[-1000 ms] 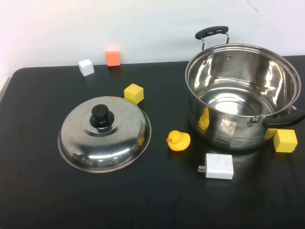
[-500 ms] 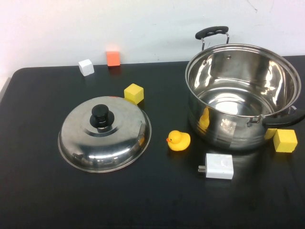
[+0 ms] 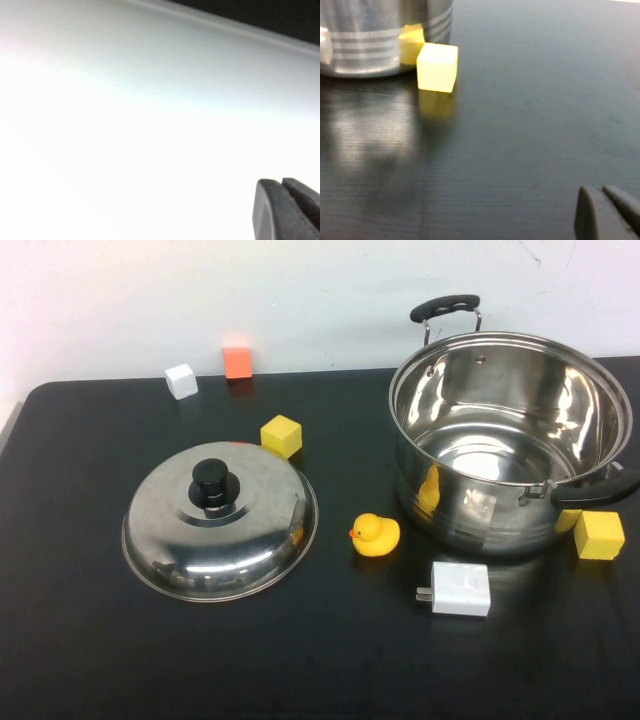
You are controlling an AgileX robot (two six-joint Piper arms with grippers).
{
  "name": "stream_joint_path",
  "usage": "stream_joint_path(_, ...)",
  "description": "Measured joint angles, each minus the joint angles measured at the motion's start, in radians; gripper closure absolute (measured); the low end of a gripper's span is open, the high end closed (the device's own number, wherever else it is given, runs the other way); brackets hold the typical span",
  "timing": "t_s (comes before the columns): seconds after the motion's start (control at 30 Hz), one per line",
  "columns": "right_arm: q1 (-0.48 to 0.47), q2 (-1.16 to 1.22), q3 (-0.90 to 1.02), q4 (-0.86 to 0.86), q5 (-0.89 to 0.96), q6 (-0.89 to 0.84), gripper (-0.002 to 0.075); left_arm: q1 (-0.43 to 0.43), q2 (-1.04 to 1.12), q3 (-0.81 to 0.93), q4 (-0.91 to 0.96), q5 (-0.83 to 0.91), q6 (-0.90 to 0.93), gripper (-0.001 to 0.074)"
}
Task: Cover the pot
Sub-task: Pick up the pot lid
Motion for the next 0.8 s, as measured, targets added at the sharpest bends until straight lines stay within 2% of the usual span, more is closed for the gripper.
stream_joint_path(0.1, 0.0, 0.0, 0.0, 0.0, 0.0, 0.0, 0.0728, 0.0, 0.0, 0.0, -0.002, 0.009, -0.006, 0.0737)
stream_joint_path(0.17, 0.0, 0.0, 0.0, 0.0, 0.0, 0.0, 0.0728, 0.0, -0.001, -0.003, -0.017, 0.09, -0.007, 0.0737)
stream_joint_path(0.37, 0.0, 0.0, 0.0, 0.0, 0.0, 0.0, 0.0728, 0.0, 0.007, -0.188, -0.021, 0.645, 0.06, 0.0737)
stream_joint_path(0.47, 0.0, 0.0, 0.0, 0.0, 0.0, 0.0, 0.0728, 0.0, 0.082, -0.306, -0.027, 0.775, 0.075, 0.0737)
stream_joint_path(0.63, 0.0, 0.0, 0.0, 0.0, 0.0, 0.0, 0.0728, 0.0, 0.322, -0.425, -0.029, 0.774, 0.021, 0.0737)
stream_joint_path(0.8, 0.0, 0.0, 0.0, 0.0, 0.0, 0.0, 0.0728, 0.0, 0.61, -0.432, -0.021, 0.508, -0.108, 0.0737)
